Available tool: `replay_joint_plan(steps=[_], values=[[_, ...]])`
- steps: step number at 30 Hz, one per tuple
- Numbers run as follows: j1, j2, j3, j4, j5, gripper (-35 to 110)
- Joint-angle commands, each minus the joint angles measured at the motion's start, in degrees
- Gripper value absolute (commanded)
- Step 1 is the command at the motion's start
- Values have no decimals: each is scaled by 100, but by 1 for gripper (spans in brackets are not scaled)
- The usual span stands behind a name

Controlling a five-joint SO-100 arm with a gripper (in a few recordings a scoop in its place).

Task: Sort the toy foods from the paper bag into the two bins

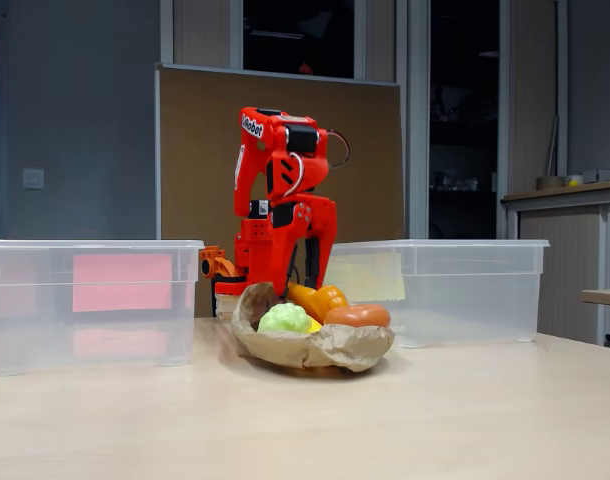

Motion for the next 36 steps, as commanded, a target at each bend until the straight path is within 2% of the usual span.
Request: replay_joint_plan(steps=[1,10,18,36], values=[[-62,0,18,-9,62,20],[-105,-114,-9,-62,-53,5],[-70,26,-246,281,-316,2],[88,-141,-3753,3384,-1169,2]])
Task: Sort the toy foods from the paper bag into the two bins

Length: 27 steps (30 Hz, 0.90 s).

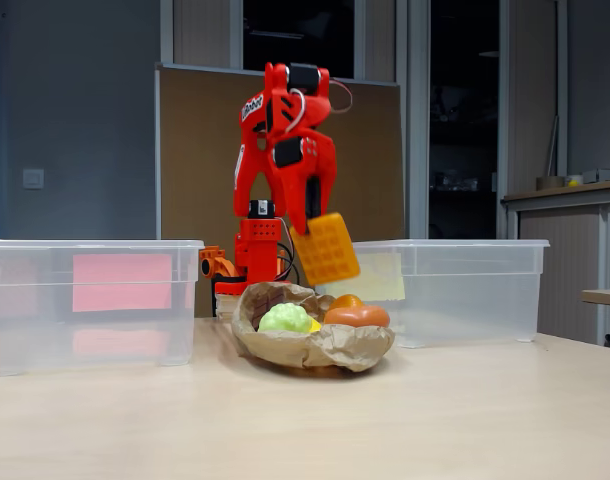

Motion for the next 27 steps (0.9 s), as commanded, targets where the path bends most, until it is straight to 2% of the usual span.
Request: replay_joint_plan(steps=[1,10,17,22,27], values=[[-141,185,-606,562,70,2],[-914,826,-1582,1635,949,2],[-2030,1626,-1538,1635,1854,3],[-3463,1837,-1274,1564,3568,2],[-4869,1740,-765,888,5467,2]])
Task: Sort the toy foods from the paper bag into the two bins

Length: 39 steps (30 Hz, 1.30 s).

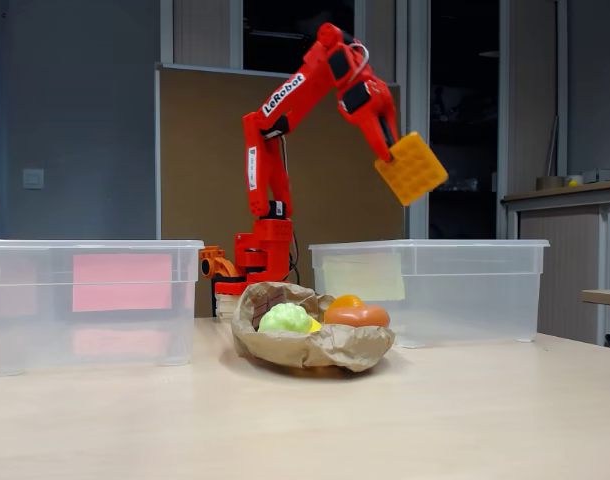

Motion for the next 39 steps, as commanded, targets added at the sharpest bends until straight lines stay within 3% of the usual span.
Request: replay_joint_plan(steps=[1,6,12,16,22,30,39], values=[[-879,149,439,-483,1477,2],[-1986,606,2074,-1310,4017,1],[-2813,923,3938,-2558,5827,1],[-2971,993,5186,-3437,6486,2],[-2856,598,6275,-4447,6627,3],[-2804,-334,6425,-5379,6636,3],[-2892,-773,5941,-5133,6469,17]])
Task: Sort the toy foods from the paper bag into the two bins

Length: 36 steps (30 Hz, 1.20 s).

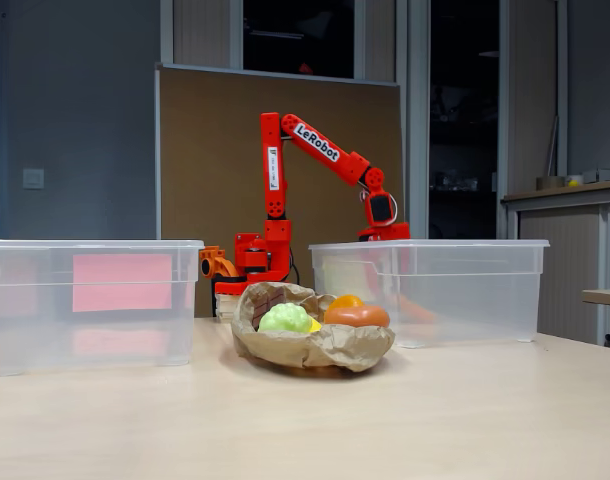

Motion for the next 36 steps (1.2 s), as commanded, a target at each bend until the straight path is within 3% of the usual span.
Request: replay_joint_plan(steps=[1,9,15,19,27,36], values=[[-70,53,-255,255,-62,19],[123,448,-633,1292,-686,18],[870,606,-2522,3322,-2733,16],[1494,431,-3876,3902,-4702,16],[2953,404,-4869,3612,-7945,17],[4992,387,-4816,1828,-11355,19]])
